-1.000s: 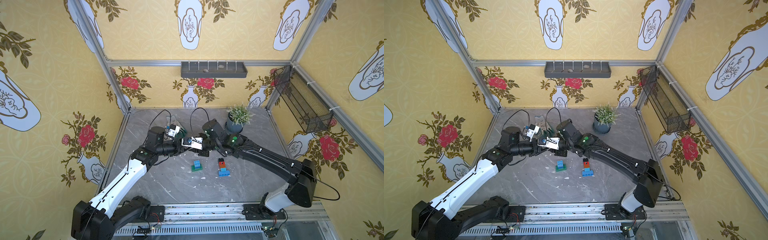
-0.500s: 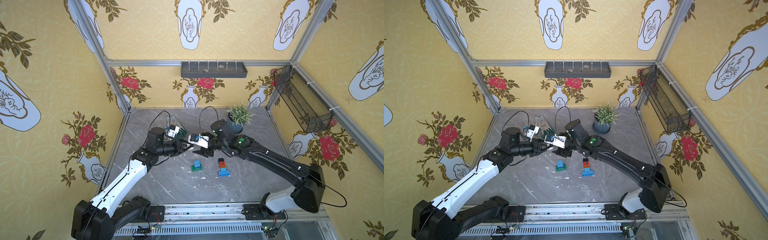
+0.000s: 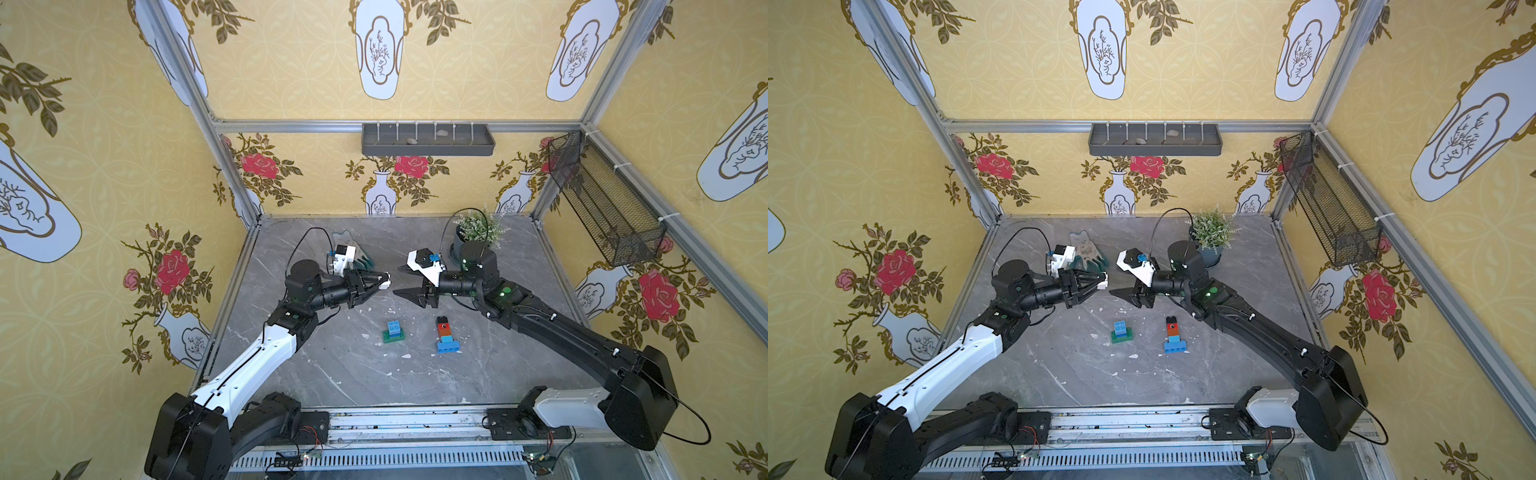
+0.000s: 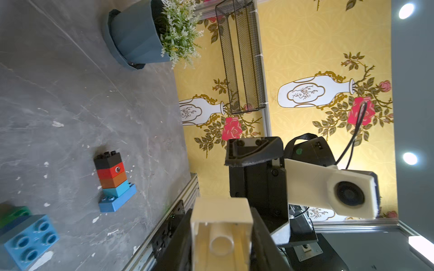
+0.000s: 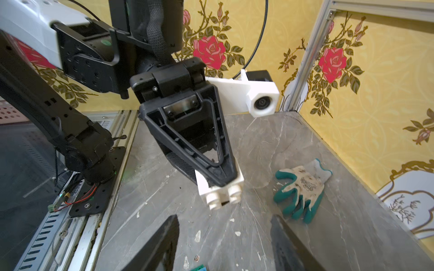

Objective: Assemble the number 1 with lego
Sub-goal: Assemble the lego brick with the lego brick.

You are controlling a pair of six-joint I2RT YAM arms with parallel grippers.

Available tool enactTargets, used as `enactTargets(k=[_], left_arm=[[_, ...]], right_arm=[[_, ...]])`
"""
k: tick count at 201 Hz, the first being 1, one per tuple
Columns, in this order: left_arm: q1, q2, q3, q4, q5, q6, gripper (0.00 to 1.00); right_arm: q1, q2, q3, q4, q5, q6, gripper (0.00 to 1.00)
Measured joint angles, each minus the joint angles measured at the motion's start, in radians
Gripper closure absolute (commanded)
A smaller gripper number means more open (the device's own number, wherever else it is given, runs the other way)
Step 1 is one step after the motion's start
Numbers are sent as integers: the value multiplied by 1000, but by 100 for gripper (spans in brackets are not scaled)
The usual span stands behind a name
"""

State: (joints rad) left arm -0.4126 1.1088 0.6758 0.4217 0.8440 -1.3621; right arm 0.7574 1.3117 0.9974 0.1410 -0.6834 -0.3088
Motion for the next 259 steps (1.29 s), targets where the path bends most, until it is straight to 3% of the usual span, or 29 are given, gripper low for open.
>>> enactTargets(k=[72, 195, 222, 244, 259], left_arm=[[-1, 13, -33, 200, 29, -128, 66], [-1, 13, -44, 270, 45, -186, 66], [-1, 13, -45, 277, 45, -185, 52], [-1, 7, -55, 279, 45, -179, 33], [0, -9, -68, 272, 25, -172, 29]], right_arm=[[13, 73, 26, 152, -91, 95, 45], [21, 100, 35, 201, -122, 91, 69], [21, 101, 37, 201, -122, 97, 73], [21, 100, 37, 204, -121, 99, 75], [16, 92, 27, 203, -117, 100, 76]])
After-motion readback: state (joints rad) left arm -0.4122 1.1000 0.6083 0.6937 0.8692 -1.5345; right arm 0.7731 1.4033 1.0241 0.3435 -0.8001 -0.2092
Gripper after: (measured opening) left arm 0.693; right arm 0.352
